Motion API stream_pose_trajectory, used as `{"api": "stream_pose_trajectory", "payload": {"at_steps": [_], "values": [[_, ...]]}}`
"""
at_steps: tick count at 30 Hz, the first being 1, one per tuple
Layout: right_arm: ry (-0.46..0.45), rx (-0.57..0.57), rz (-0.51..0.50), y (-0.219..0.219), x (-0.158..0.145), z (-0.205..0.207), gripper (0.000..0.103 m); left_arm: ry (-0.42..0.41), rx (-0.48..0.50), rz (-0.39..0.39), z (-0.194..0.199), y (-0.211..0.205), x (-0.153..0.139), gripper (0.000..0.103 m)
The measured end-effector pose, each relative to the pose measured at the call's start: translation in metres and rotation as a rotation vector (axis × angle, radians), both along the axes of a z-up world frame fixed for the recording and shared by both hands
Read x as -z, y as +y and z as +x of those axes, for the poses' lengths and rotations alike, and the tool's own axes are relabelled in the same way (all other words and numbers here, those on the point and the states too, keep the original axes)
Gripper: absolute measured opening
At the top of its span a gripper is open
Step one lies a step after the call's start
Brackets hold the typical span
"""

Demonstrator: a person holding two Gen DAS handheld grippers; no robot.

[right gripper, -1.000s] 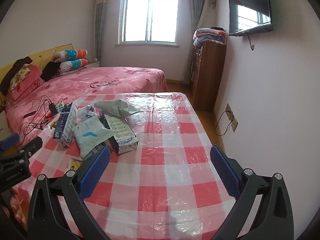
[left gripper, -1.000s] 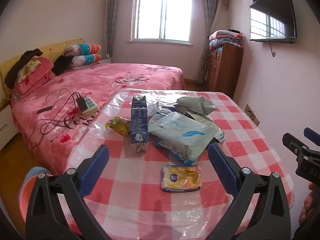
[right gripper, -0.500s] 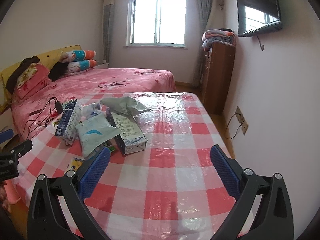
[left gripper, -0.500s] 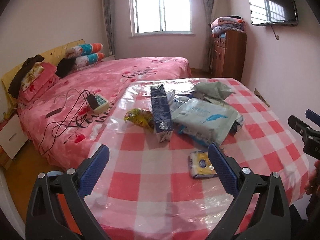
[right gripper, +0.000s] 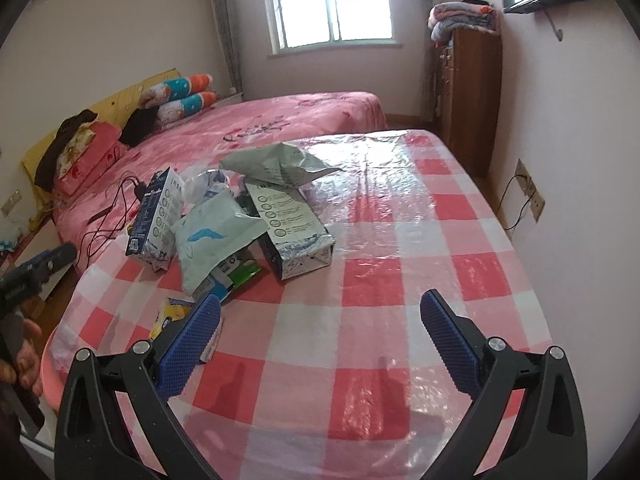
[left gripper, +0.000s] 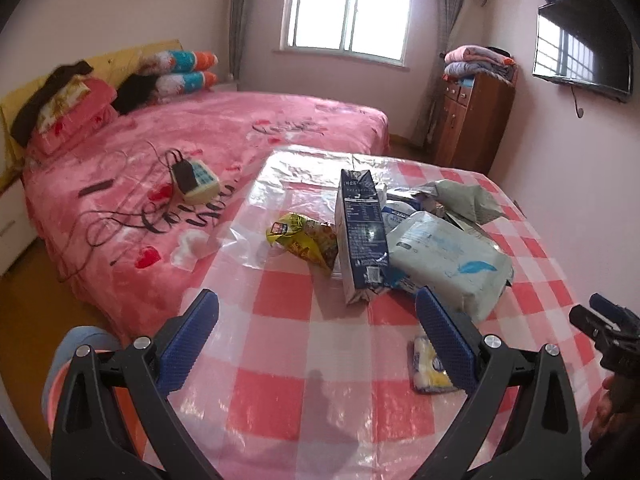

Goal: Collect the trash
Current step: 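Grasp the dark blue milk carton with the left tool while the right tool grasps the white feather-print wipes bag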

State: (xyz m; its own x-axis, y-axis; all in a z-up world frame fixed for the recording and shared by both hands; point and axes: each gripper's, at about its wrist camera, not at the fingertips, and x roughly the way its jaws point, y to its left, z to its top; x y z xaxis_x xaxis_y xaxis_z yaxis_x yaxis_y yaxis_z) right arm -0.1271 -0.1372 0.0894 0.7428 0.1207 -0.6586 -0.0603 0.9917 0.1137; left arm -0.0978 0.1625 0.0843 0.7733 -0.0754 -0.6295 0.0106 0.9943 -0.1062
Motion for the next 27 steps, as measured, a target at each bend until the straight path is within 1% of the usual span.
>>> {"api": "stream_pose_trajectory", "payload": {"at_steps": [2,4,6,8,11,14,16,17,18,19,22,25,27], "values": [[0.004,-0.028,0.004,0.003,-0.002,0.005,0.099,0.026,-0.012,-0.025,0.012,0.008,0.004,0.099],[0.002,-0.069,-0.001,0.009,-0.005,0.012,0.099,0.04,-0.007,-0.08,0.02,0.016,0.006,0.099],[0.002,-0.103,-0.002,0.016,-0.006,0.018,0.099,0.053,0.002,-0.111,0.025,0.018,0.007,0.099],[0.006,-0.144,0.001,0.025,-0.008,0.027,0.099,0.056,0.029,-0.139,0.034,0.016,0.006,0.099],[0.012,-0.204,-0.001,0.039,-0.011,0.042,0.099,0.053,0.07,-0.157,0.048,0.007,0.002,0.099],[0.008,-0.263,-0.013,0.053,-0.012,0.057,0.098,0.064,0.097,-0.135,0.067,-0.006,0.001,0.096],[0.015,-0.287,-0.021,0.06,-0.012,0.069,0.098,0.069,0.113,-0.114,0.077,-0.016,0.002,0.092],[0.021,-0.301,-0.024,0.063,-0.011,0.074,0.098,0.074,0.114,-0.089,0.083,-0.021,0.004,0.089],[0.025,-0.317,-0.03,0.067,-0.011,0.08,0.098,0.08,0.106,-0.063,0.09,-0.024,0.005,0.083],[0.028,-0.329,-0.036,0.07,-0.009,0.085,0.098,0.084,0.1,-0.052,0.093,-0.026,0.007,0.081],[0.051,-0.367,-0.053,0.079,-0.004,0.098,0.098,0.113,0.082,-0.029,0.106,-0.029,0.017,0.079],[0.07,-0.392,-0.063,0.086,0.002,0.106,0.098,0.128,0.059,-0.029,0.115,-0.028,0.025,0.074],[0.08,-0.409,-0.069,0.091,0.006,0.111,0.098,0.135,0.053,-0.037,0.119,-0.026,0.028,0.069]]}}
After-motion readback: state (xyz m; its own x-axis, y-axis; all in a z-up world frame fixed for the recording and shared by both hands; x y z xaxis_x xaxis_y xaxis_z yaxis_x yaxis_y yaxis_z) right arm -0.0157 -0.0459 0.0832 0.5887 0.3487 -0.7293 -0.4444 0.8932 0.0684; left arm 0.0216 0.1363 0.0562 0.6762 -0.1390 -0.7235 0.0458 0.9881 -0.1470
